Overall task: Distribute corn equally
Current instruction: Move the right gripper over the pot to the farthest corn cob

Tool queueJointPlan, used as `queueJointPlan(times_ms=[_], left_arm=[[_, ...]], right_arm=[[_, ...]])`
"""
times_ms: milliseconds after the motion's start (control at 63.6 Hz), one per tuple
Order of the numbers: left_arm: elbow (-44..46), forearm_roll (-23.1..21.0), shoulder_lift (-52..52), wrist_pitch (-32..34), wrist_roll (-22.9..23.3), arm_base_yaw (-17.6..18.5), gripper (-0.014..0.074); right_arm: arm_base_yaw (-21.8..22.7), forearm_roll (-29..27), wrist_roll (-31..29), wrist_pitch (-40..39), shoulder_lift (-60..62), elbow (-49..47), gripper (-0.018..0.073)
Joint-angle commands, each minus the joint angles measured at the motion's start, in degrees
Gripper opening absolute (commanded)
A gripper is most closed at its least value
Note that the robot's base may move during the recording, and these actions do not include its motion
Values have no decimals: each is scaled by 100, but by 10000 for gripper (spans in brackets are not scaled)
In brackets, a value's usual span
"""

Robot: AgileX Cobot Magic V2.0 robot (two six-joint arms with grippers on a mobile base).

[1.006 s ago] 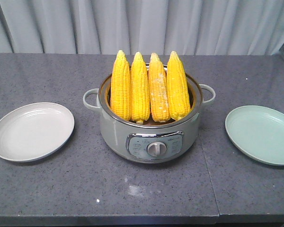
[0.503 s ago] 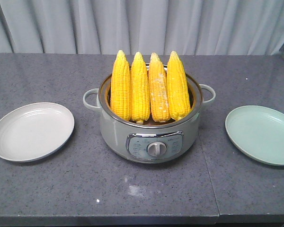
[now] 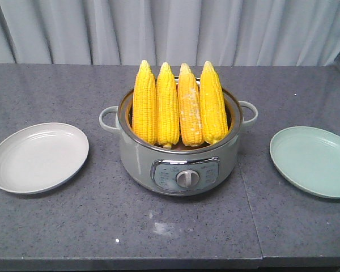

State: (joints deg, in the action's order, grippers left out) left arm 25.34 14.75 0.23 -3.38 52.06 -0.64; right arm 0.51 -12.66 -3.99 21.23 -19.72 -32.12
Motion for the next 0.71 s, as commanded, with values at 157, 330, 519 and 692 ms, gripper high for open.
queueJointPlan(times_ms=[157, 330, 519, 692], left_arm=[[992, 117, 1181, -211, 26, 59, 8], [1388, 111, 1966, -242, -353, 503, 71], [1784, 17, 2746, -454, -1000, 1170, 205], [2293, 18, 3458, -979, -1344, 1683, 293]], right_arm=[[4, -57, -964, -432, -509, -564, 288], [4, -72, -964, -952, -511, -564, 476], [4, -114, -910, -922, -655, -564, 488], [4, -120, -968, -507, -1251, -1022, 489]])
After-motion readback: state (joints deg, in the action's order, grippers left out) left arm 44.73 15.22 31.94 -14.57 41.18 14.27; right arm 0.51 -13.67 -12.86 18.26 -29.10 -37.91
